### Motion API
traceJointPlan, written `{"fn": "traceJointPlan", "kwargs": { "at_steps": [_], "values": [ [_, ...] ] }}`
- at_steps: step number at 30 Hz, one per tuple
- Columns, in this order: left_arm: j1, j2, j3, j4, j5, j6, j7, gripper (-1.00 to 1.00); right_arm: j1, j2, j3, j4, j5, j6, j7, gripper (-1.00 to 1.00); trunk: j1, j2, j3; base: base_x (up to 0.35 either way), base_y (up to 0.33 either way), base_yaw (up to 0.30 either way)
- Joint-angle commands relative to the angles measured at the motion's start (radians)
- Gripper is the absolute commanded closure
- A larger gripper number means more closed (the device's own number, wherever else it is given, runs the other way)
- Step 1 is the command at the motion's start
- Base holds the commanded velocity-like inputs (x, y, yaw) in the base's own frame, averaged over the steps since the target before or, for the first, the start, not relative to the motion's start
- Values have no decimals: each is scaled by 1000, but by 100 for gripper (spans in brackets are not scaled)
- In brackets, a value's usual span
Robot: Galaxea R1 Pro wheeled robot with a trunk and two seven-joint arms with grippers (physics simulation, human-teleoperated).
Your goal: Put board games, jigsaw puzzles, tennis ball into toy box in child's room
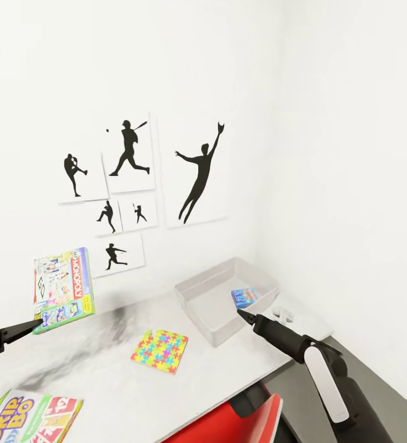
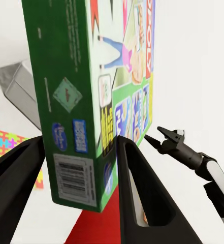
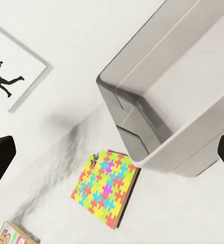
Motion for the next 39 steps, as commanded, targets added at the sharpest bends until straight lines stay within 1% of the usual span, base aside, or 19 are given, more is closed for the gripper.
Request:
{"fn": "traceJointPlan", "kwargs": {
  "at_steps": [1,15,22,39],
  "values": [
    [0,0,0,0,-1,10,-5,100,0,0,-2,0,-1,6,3,-100,0,-1,0,25,0,0],
    [0,0,0,0,-1,10,-5,100,0,-1,-2,0,-4,3,5,-100,0,-1,0,55,0,0],
    [0,0,0,0,-1,10,-5,100,0,-1,-2,0,-4,3,5,-100,0,-1,0,122,0,0],
    [0,-1,0,0,-1,10,-5,100,0,-8,-1,-10,-4,3,7,-100,0,-1,0,21,0,0]
  ]
}}
